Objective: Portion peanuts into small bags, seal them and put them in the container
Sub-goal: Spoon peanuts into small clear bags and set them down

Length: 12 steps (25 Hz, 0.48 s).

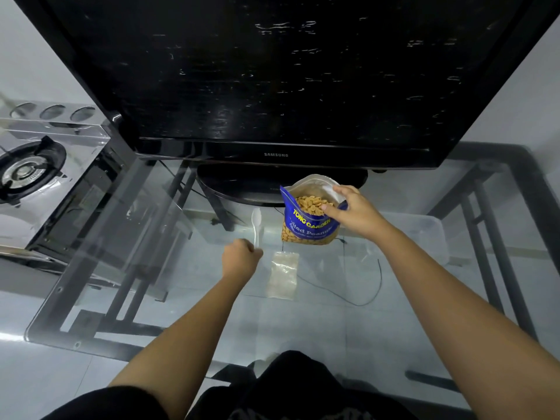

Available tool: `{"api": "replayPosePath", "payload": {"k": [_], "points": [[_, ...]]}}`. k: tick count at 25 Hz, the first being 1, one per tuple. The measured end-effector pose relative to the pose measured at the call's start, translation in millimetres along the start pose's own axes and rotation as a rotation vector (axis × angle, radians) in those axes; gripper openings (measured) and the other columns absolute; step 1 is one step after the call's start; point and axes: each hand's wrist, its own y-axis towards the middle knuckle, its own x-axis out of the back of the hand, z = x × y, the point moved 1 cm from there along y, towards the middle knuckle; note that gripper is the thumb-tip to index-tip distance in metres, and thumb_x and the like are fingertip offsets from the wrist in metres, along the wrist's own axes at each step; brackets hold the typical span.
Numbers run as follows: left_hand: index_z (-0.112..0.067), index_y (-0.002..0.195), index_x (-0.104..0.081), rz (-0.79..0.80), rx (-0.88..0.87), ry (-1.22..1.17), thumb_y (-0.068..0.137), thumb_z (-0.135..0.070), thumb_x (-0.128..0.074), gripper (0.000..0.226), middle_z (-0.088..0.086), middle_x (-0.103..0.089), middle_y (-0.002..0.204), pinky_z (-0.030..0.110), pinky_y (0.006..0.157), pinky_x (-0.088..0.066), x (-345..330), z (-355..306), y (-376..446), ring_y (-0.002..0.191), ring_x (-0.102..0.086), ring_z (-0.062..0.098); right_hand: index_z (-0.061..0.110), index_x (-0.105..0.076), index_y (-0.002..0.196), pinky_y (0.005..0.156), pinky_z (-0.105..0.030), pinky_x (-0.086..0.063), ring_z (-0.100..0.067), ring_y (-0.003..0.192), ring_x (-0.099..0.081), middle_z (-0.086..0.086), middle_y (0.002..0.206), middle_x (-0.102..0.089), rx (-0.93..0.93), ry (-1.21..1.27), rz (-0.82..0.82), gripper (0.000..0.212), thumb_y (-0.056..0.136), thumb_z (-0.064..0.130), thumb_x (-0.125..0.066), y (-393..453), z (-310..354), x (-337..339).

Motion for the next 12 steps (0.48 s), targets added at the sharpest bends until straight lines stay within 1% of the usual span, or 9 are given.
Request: {"api": "replayPosePath", "payload": {"k": [2, 4, 5, 7, 8, 10, 11, 12], "points": [[-0.006, 0.076, -0.059, -0.107, -0.008, -0.345, 0.086, -0.018, -0.053, 0.016, 0.01, -0.06, 0.068, 0.036, 0.065, -0.048, 22, -15, 7, 0.07, -0.057, 0.029, 0.014, -0.031, 0.141, 0.081, -0.028, -0.05, -0.018, 0.127, -0.039, -0.002, 0.146, -0.032, 0.011, -0.012, 0.002, 0.062, 0.089, 0.032, -0.059, -1, -1, 0], [-0.011, 0.089, -0.064, -0.161, -0.082, -0.627, 0.088, -0.013, -0.049, 0.015, 0.004, -0.061, 0.067, 0.037, 0.065, -0.051, 49, -37, 13, 0.065, -0.057, 0.023, 0.014, -0.031, 0.142, 0.085, -0.03, -0.051, -0.019, 0.128, -0.038, -0.002, 0.146, -0.031, 0.014, -0.017, 0.002, 0.063, 0.089, 0.033, -0.059, -1, -1, 0], [-0.013, 0.093, -0.065, -0.16, -0.15, -0.734, 0.088, -0.01, -0.051, 0.015, 0.002, -0.06, 0.066, 0.035, 0.064, -0.052, 63, -49, 15, 0.064, -0.055, 0.019, 0.014, -0.031, 0.142, 0.086, -0.031, -0.051, -0.019, 0.128, -0.038, -0.002, 0.146, -0.031, 0.011, -0.015, 0.004, 0.063, 0.088, 0.033, -0.059, -1, -1, 1], [-0.015, 0.098, -0.064, -0.135, -0.268, -0.9, 0.088, -0.006, -0.058, 0.014, 0.0, -0.063, 0.074, 0.021, 0.066, -0.054, 84, -69, 13, 0.068, -0.059, 0.011, 0.014, -0.031, 0.142, 0.089, -0.034, -0.052, -0.019, 0.129, -0.038, -0.002, 0.146, -0.031, 0.006, -0.019, 0.006, 0.064, 0.088, 0.033, -0.059, -1, 1, 1], [-0.016, 0.097, -0.063, -0.115, -0.303, -0.951, 0.087, -0.007, -0.061, 0.014, 0.001, -0.064, 0.078, 0.017, 0.069, -0.054, 89, -77, 12, 0.072, -0.063, 0.009, 0.013, -0.031, 0.142, 0.09, -0.035, -0.052, -0.02, 0.129, -0.038, -0.002, 0.146, -0.031, 0.006, -0.023, 0.004, 0.064, 0.088, 0.033, -0.059, 0, 1, 1], [-0.015, 0.094, -0.065, -0.095, -0.375, -0.958, 0.087, -0.01, -0.063, 0.009, 0.001, -0.066, 0.079, 0.018, 0.073, -0.054, 93, -89, 11, 0.075, -0.065, 0.007, 0.013, -0.031, 0.142, 0.091, -0.036, -0.052, -0.02, 0.129, -0.038, -0.002, 0.146, -0.032, 0.008, -0.027, 0.001, 0.064, 0.088, 0.033, -0.06, 0, 1, 1], [-0.014, 0.092, -0.066, -0.121, -0.426, -0.876, 0.088, -0.014, -0.062, 0.006, 0.0, -0.066, 0.077, 0.019, 0.073, -0.053, 92, -94, 13, 0.073, -0.065, 0.006, 0.013, -0.032, 0.141, 0.091, -0.036, -0.052, -0.02, 0.129, -0.038, -0.002, 0.145, -0.032, 0.011, -0.028, 0.002, 0.064, 0.088, 0.033, -0.06, 1, 0, 1], [-0.013, 0.091, -0.067, -0.163, -0.497, -0.734, 0.089, -0.017, -0.061, 0.008, -0.002, -0.066, 0.074, 0.017, 0.071, -0.052, 90, -100, 15, 0.07, -0.063, 0.004, 0.013, -0.032, 0.141, 0.091, -0.037, -0.052, -0.02, 0.129, -0.039, -0.002, 0.145, -0.032, 0.014, -0.028, 0.004, 0.064, 0.088, 0.033, -0.06, 1, 0, 1]]}}
